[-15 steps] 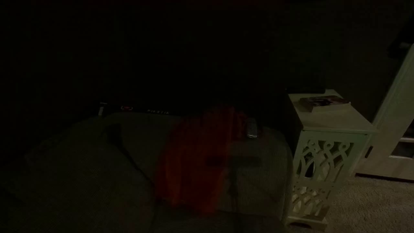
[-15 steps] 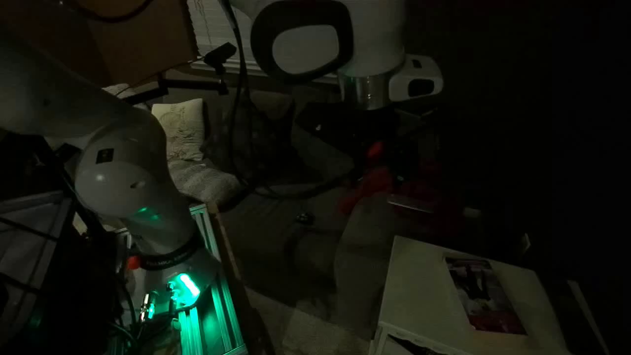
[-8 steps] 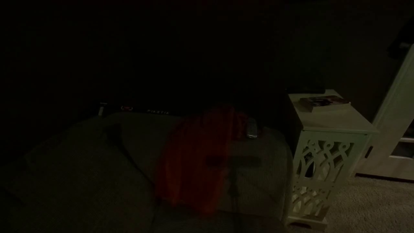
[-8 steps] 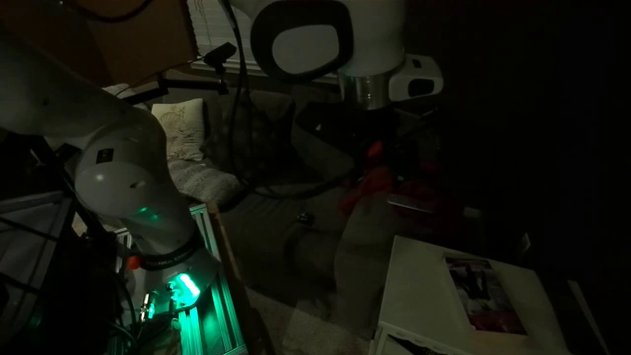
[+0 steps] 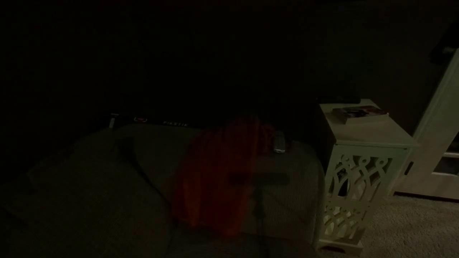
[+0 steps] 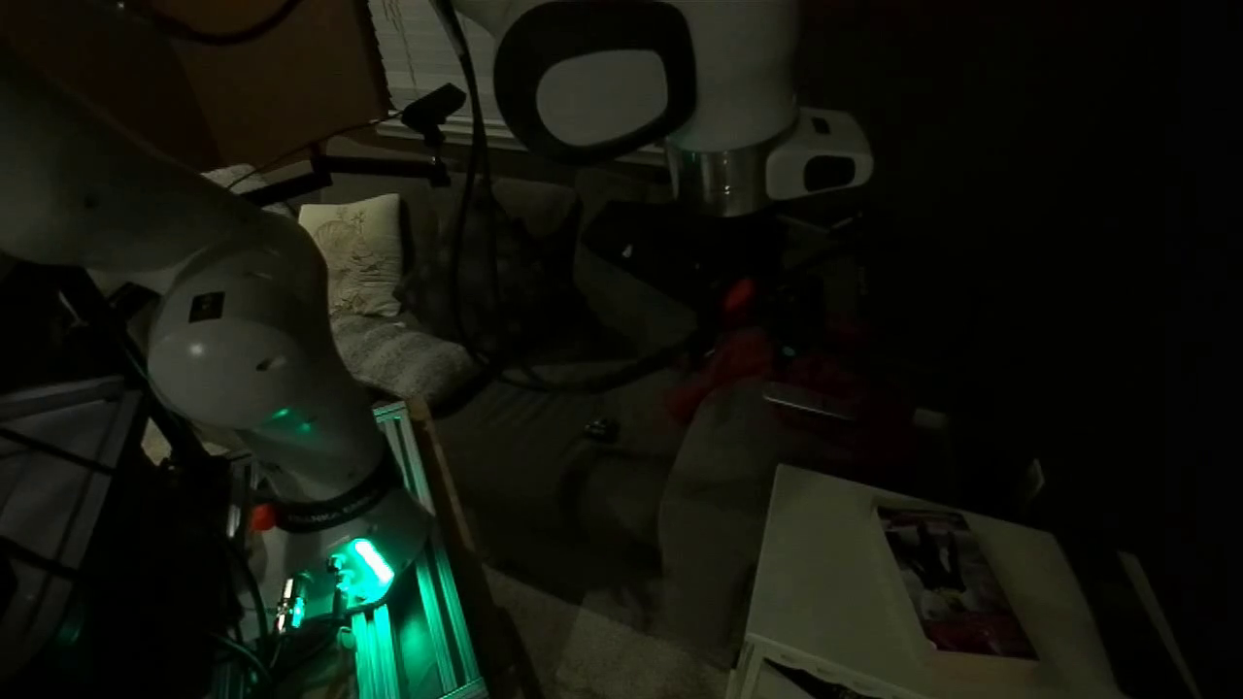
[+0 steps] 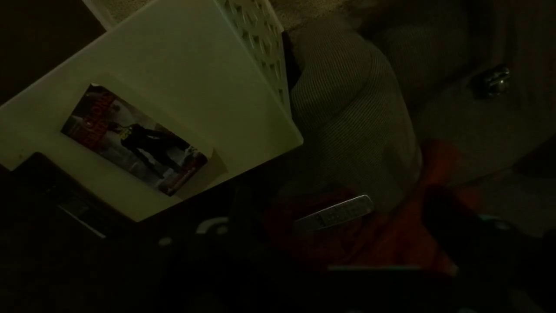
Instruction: Place the remote control on the shelf.
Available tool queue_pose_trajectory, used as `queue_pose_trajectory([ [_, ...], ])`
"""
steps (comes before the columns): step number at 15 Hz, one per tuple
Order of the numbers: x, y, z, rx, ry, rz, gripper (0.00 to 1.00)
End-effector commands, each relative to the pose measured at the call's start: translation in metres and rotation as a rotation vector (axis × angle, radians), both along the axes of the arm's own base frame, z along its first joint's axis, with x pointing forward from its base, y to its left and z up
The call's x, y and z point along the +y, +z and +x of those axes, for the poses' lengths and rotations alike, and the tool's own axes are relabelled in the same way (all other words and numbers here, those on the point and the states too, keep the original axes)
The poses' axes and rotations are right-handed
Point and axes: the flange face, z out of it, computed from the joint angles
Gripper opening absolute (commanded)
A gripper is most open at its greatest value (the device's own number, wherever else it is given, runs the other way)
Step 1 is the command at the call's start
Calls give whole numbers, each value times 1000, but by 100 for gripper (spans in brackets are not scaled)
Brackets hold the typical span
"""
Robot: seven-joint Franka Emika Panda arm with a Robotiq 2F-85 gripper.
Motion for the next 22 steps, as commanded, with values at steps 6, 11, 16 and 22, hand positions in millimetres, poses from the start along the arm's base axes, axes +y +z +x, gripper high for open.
queue_pose_trajectory([
  [6,21,-8,17,-2,-17,28,100],
  [11,99,-43,86,-3,-140,73,100],
  [16,129,-67,104,31,-192,63,100],
  [22,129,-91,136,105,-294,78,100],
])
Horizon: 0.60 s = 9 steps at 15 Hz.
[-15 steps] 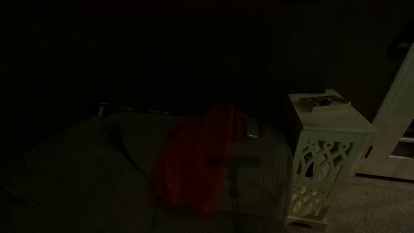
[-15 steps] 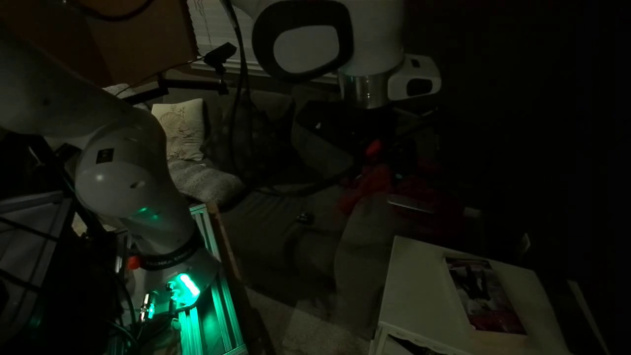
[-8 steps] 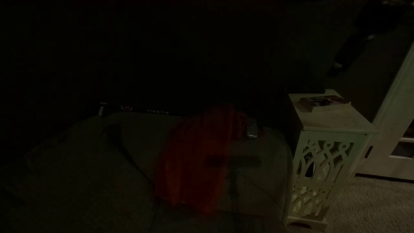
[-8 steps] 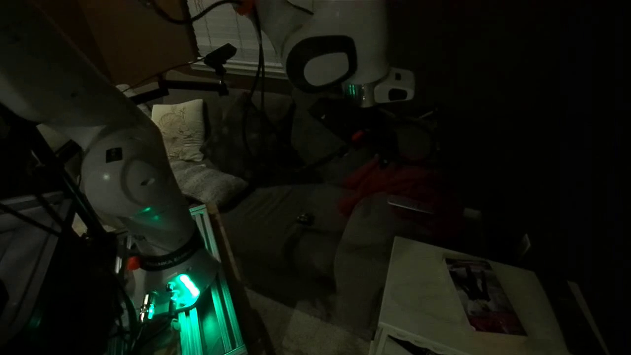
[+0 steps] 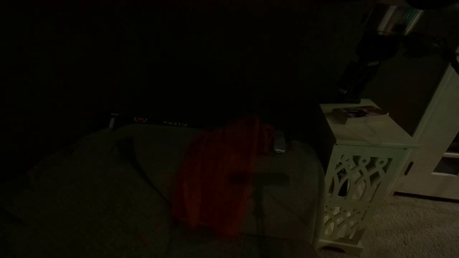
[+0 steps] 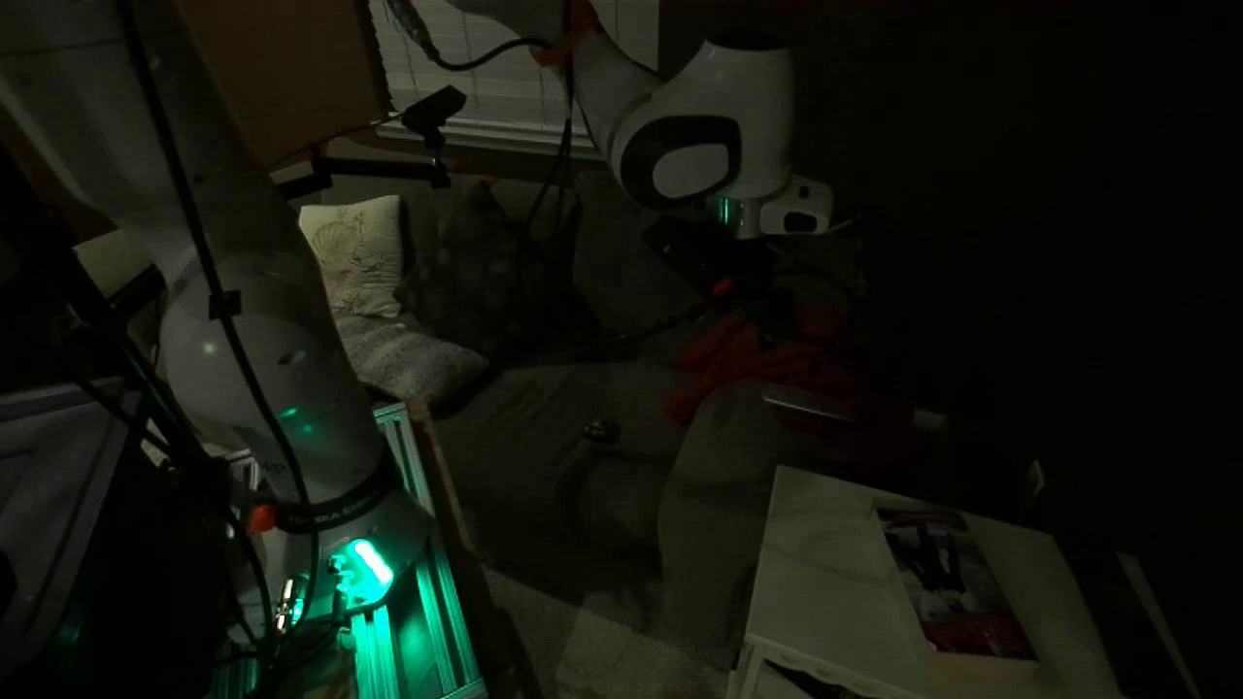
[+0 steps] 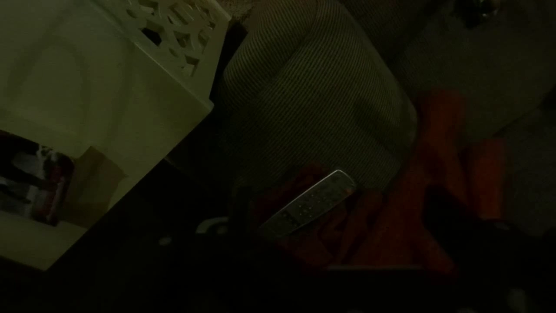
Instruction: Place the remote control on the shelf.
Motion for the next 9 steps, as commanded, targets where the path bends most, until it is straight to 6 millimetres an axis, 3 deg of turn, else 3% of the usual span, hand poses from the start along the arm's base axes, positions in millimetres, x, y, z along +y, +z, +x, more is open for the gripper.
queue_pose_trajectory([
  [1,4,-8,20,64,-154,-1,100],
  [7,18,-49,109,80,-456,-19,100],
  [9,27,-73,137,101,-558,-43,100],
])
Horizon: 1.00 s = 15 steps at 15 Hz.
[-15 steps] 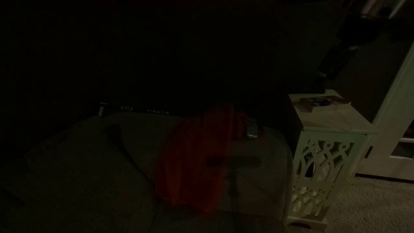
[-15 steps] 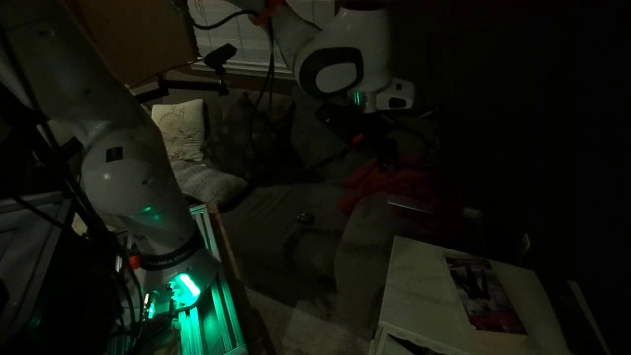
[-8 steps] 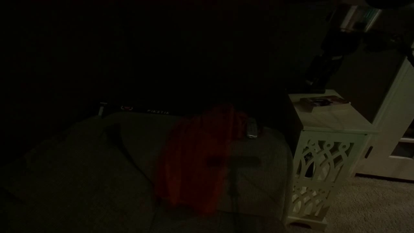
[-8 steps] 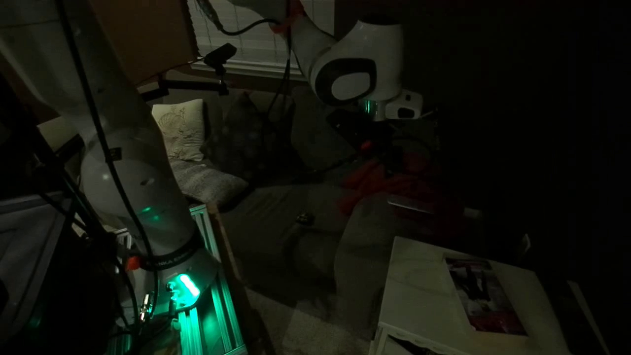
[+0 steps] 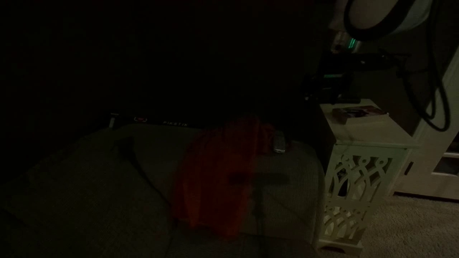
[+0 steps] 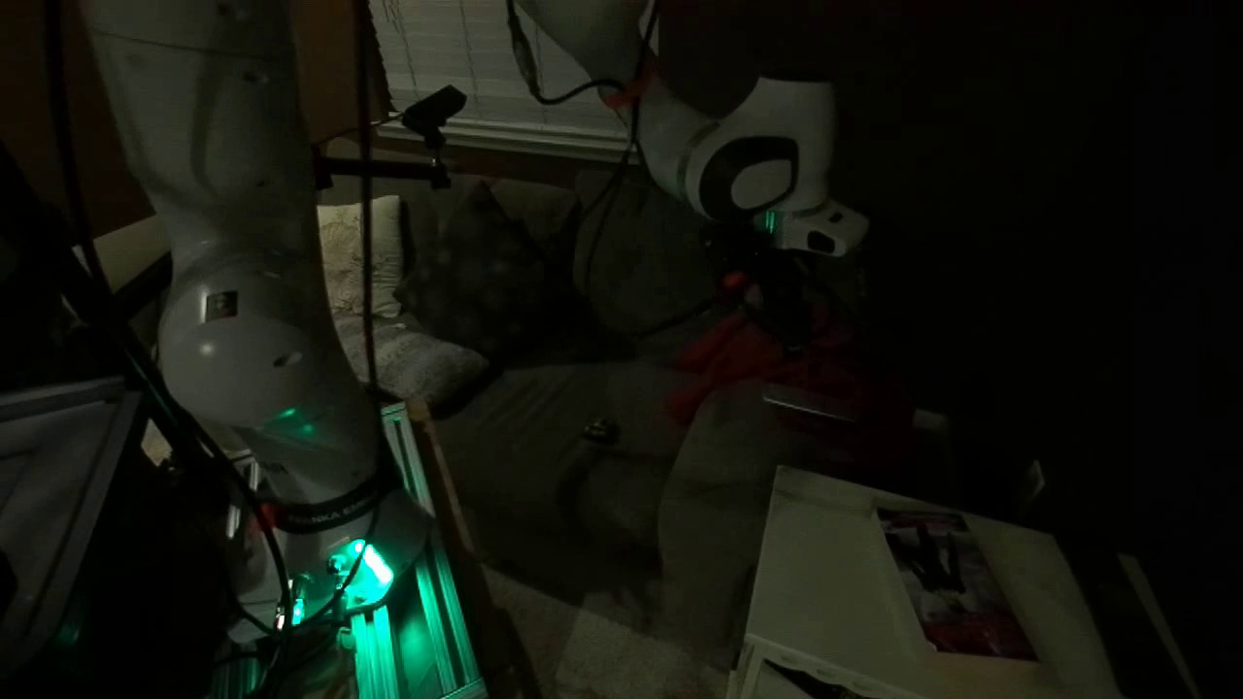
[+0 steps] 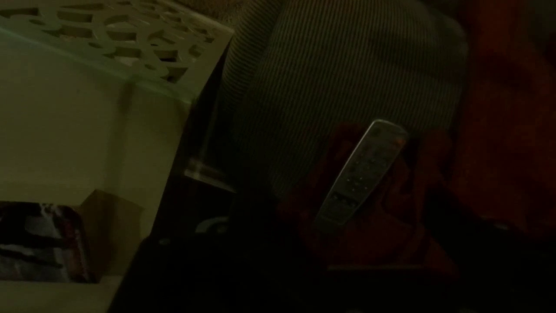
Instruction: Place the remote control on the shelf.
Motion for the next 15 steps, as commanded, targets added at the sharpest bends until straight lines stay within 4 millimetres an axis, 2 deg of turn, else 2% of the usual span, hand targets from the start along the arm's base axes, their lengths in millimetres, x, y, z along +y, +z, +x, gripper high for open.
queue_pose_trajectory([
  [1,13,-47,62,65,-179,-40,100],
  [4,25,-90,92,139,-318,-62,100],
  [6,30,-116,102,197,-405,-89,100],
  [7,27,-116,105,228,-450,-93,100],
  [8,28,-109,86,193,-371,-61,100],
  [10,29,-121,96,221,-414,-79,100],
  [12,27,-121,100,223,-427,-84,100],
  [15,26,-135,107,173,-432,-26,100],
])
